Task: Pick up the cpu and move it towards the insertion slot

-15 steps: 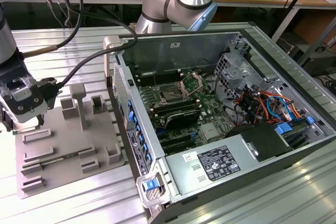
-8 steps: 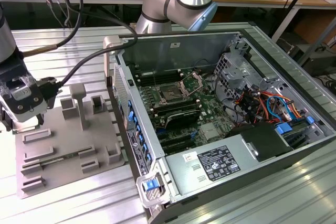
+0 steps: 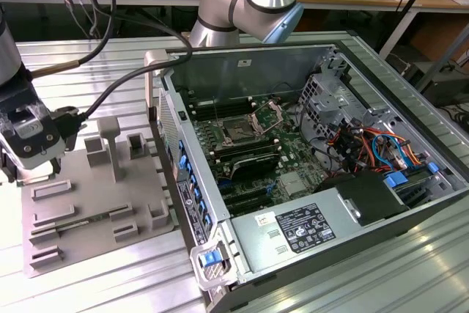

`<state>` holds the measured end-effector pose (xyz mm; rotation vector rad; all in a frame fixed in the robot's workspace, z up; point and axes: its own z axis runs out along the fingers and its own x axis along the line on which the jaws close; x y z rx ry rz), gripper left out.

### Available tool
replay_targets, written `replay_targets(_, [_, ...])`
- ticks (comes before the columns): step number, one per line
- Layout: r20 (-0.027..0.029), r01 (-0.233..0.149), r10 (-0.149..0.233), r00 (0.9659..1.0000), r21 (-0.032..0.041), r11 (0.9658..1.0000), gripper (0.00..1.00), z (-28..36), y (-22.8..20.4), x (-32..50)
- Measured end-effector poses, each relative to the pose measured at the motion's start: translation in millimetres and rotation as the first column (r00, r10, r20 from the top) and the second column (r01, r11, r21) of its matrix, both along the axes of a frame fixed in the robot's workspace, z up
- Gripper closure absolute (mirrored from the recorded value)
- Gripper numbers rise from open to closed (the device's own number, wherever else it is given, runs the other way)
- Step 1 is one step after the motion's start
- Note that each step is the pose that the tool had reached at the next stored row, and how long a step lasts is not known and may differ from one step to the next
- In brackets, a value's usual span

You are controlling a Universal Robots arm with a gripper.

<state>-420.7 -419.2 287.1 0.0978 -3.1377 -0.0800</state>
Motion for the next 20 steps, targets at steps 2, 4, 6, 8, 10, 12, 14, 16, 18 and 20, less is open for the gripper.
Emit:
replay_targets(2, [0.0000, 0.000, 0.000, 1.0000, 0.0000, 1.0000, 0.45, 0.5, 0.0, 0.0])
replay_targets(4, [0.0000, 0.000, 0.000, 1.0000, -0.0001, 1.0000, 0.45, 1.1, 0.0, 0.0])
replay_targets(6, [0.0000, 0.000, 0.000, 1.0000, 0.0001, 1.0000, 0.45, 1.6, 0.0, 0.0])
replay_targets(8, [0.0000, 0.000, 0.000, 1.0000, 0.0000, 1.0000, 0.45, 2.3, 0.0, 0.0])
replay_targets(10, [0.0001, 0.000, 0.000, 1.0000, 0.0001, 1.0000, 0.45, 2.7, 0.0, 0.0])
replay_targets(12, [0.0000, 0.000, 0.000, 1.0000, 0.0000, 1.0000, 0.45, 3.2, 0.0, 0.0])
replay_targets(14, [0.0000, 0.000, 0.000, 1.0000, 0.0000, 1.0000, 0.45, 3.8, 0.0, 0.0])
replay_targets(16, [0.0001, 0.000, 0.000, 1.0000, 0.0001, 1.0000, 0.45, 4.1, 0.0, 0.0])
replay_targets(18, [0.0000, 0.000, 0.000, 1.0000, 0.0001, 1.0000, 0.45, 4.8, 0.0, 0.0])
replay_targets(20, [0.0000, 0.000, 0.000, 1.0000, 0.0001, 1.0000, 0.45, 5.4, 0.0, 0.0])
